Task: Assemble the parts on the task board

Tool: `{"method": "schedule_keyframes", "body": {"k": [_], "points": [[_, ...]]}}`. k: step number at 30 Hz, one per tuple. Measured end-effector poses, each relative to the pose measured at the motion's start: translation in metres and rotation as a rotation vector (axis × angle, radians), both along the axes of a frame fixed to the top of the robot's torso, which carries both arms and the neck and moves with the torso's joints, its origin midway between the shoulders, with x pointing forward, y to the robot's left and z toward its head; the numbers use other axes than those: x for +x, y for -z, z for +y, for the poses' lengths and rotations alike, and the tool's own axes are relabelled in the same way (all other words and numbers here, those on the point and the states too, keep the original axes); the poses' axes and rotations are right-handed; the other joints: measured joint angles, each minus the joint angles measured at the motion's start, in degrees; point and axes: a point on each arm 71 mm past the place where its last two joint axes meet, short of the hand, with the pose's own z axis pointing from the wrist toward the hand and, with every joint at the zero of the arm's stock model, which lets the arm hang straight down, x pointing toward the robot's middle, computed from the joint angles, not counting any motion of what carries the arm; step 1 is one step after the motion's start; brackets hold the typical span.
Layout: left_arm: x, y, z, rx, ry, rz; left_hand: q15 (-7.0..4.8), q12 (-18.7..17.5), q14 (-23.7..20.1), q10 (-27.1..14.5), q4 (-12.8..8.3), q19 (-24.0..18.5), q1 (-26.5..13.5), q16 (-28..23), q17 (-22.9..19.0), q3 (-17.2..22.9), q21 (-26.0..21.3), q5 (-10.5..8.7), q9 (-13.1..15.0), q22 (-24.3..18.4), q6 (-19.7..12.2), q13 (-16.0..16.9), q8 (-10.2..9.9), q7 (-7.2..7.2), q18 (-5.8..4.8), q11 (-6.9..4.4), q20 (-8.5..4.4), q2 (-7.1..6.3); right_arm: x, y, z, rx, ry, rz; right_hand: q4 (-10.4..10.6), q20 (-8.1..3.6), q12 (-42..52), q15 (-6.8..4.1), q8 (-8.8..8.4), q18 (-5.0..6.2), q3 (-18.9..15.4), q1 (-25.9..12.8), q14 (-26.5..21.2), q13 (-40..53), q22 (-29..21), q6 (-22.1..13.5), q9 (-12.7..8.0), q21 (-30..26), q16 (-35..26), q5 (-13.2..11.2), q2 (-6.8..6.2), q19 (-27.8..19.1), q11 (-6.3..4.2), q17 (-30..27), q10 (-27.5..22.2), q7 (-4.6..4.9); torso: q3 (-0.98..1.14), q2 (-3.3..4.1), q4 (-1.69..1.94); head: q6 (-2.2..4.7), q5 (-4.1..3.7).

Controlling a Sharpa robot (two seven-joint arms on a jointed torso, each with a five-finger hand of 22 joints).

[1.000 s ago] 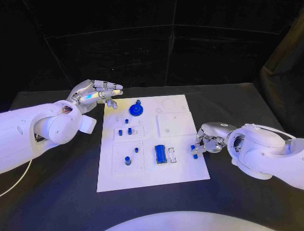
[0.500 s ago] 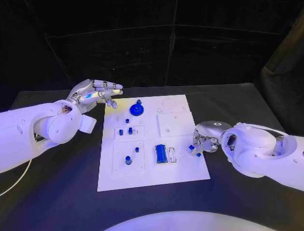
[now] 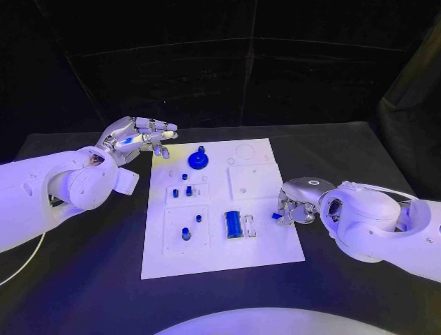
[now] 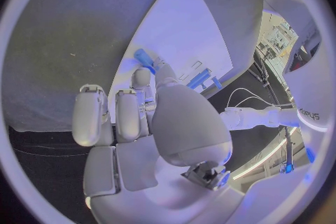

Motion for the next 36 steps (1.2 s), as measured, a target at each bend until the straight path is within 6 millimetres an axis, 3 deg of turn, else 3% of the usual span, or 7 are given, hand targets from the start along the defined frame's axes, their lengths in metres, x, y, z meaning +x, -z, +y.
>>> {"method": "schedule_keyframes", "body": {"k": [4, 7, 15, 26, 36], "points": [[0.000, 0.000, 0.000, 0.000, 0.001, 0.000, 0.00, 0.00, 0.00, 0.00, 0.00, 0.00, 0.00, 0.00, -0.04, 0.00, 0.00, 0.00, 0.00, 0.00, 0.00, 0.00, 0.00, 0.00, 0.00, 0.00, 0.00, 0.00, -0.005, 0.001, -0.002, 0.073, 0.039, 0.033, 0.34, -0.15, 0.00, 0.00, -0.51, 0.00, 1.92, 0.08, 0.00, 0.11, 0.00, 0.43, -0.12, 0.29, 0.31, 3.49, 0.07, 0.15, -0.15, 0.45, 0.15, 0.00, -0.01, 0.01, 0.07, 0.02, -0.02], [0.000, 0.000, 0.000, 0.000, 0.000, 0.000, 0.00, 0.00, 0.00, 0.00, 0.00, 0.00, 0.00, 0.00, -0.04, 0.00, 0.00, 0.00, 0.00, -0.01, 0.00, 0.00, 0.00, 0.00, 0.00, 0.00, 0.00, 0.00, -0.008, 0.001, -0.002, 0.130, 0.067, 0.057, 0.94, -0.21, 0.00, -0.23, -0.53, 0.00, 3.34, -0.35, 0.22, 0.33, 0.00, 0.67, -0.12, 0.29, 0.53, 4.44, -0.35, 0.21, -0.45, 0.69, 0.46, -0.15, -0.01, 0.03, 0.11, 0.04, -0.03], [0.000, 0.000, -0.001, 0.000, 0.001, 0.000, 0.00, 0.00, 0.00, 0.00, 0.00, 0.00, 0.00, 0.00, -0.04, 0.00, 0.00, 0.00, 0.00, -0.04, 0.00, 0.01, 0.00, 0.00, 0.00, 0.00, 0.00, 0.00, -0.013, -0.003, 0.002, 0.281, 0.123, 0.110, 2.13, -0.41, 0.40, -0.22, -0.68, 0.00, 5.97, -2.26, 0.22, 0.83, 0.00, 1.17, -0.09, 0.63, 0.86, 4.58, -2.26, 0.41, -0.53, 1.09, 0.99, -0.04, -0.03, 0.09, 0.12, -0.10, 0.21], [0.000, 0.000, -0.002, -0.001, 0.004, 0.000, 0.00, 0.34, 0.00, 0.00, 0.00, 0.00, 0.23, 0.00, -0.10, 0.00, 0.00, 0.00, 0.00, -0.04, -0.21, -0.03, 0.00, -0.21, 0.00, 0.00, 0.00, 0.23, -0.012, 0.001, 0.016, 0.340, 0.131, 0.166, 4.62, -0.41, 2.06, -0.43, -0.89, 0.01, 9.87, -5.10, 0.00, 2.22, 0.00, 2.96, -0.48, 1.79, 1.88, 4.57, -5.06, 1.25, -0.85, 2.53, 2.75, -0.58, -0.07, 0.11, 0.11, -0.26, 0.06], [0.000, 0.000, -0.003, -0.001, 0.005, 0.001, 0.21, 0.44, -0.20, 0.00, 0.00, 0.00, 0.23, 0.00, -0.10, 0.00, 0.00, 0.00, 0.00, -0.04, -0.21, -0.04, 0.00, -0.21, 0.00, 0.00, 0.00, 0.23, -0.008, 0.005, 0.029, 0.347, 0.131, 0.193, 6.47, -0.91, 3.08, -0.75, -0.90, 0.01, 11.72, -7.59, 0.07, 3.20, 0.00, 4.06, -0.19, 2.23, 2.52, 4.11, -5.61, 1.75, -1.05, 2.70, 3.75, -1.08, -0.07, 0.13, 0.13, -0.42, 0.42]]}}
